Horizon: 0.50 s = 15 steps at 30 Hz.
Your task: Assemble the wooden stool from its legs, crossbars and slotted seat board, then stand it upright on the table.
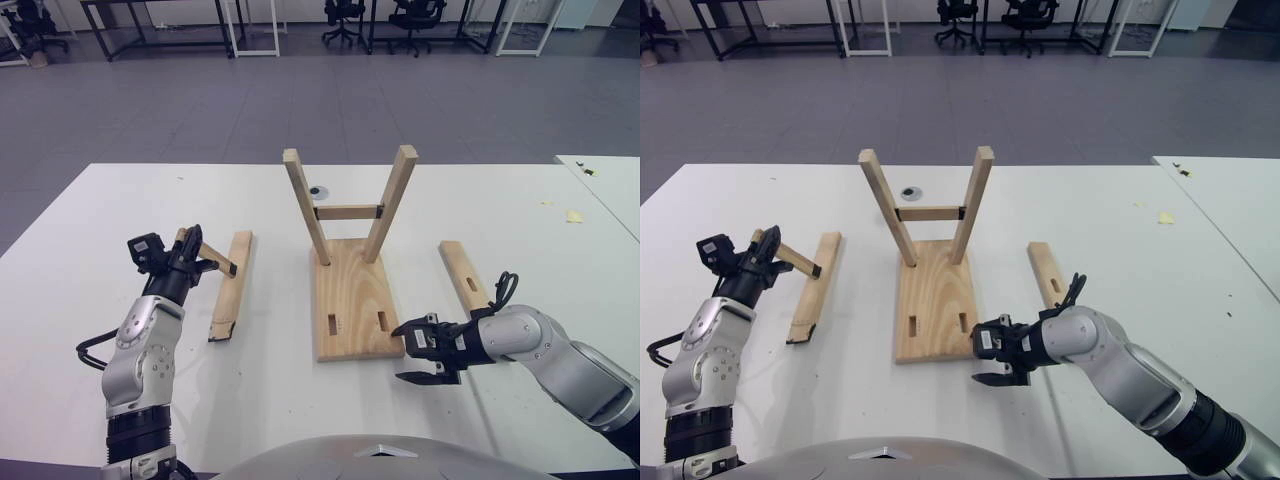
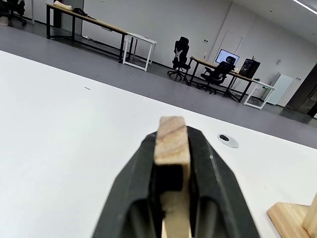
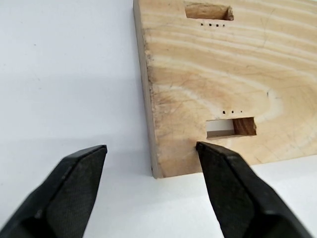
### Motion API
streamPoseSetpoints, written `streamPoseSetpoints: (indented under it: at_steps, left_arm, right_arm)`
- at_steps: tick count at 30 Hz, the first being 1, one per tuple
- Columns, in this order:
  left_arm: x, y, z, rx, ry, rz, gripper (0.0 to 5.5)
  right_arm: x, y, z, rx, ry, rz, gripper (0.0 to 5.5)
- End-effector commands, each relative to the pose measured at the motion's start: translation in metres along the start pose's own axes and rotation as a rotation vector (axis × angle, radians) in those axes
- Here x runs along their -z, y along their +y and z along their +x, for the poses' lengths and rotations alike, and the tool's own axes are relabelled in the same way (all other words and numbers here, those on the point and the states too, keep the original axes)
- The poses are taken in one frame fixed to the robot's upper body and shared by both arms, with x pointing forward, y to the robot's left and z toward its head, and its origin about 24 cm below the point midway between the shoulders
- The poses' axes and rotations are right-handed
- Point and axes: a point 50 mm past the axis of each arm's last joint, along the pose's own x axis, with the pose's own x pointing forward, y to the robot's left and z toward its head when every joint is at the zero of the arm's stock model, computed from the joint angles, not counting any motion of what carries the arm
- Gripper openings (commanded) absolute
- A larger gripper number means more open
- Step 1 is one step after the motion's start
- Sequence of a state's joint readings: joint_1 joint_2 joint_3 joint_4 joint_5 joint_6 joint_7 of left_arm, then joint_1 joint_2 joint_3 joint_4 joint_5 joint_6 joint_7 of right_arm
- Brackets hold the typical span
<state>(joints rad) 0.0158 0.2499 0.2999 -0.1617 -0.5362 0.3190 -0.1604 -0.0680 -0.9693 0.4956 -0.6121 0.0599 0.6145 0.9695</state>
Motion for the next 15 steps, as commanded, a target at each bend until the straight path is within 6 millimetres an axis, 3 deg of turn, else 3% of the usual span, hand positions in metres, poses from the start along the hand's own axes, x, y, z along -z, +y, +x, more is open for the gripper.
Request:
streamPoseSetpoints:
  at_steps: [1, 3, 9, 15]
  left_arm:
    - [0.023, 0.012, -0.003, -0.116, 0.192, 0.113, 0.4]
    - [0.026, 0.007, -0.002, -0.107, 0.219, 0.123, 0.4]
    - [0.065, -0.006, -0.026, -0.056, 0.433, 0.108, 0.4]
    - [0.09, -0.008, -0.038, -0.019, 0.533, 0.243, 0.4]
  right_arm:
    - [0.022, 0.004, 0.002, -0.019, 0.127, 0.059, 3.38]
    - [0.022, 0.005, 0.002, -0.02, 0.132, 0.056, 3.38]
    - [0.02, 0.0, -0.004, -0.003, 0.142, 0.038, 3.38]
    - [0.019, -0.003, -0.008, 0.005, 0.159, 0.019, 3.38]
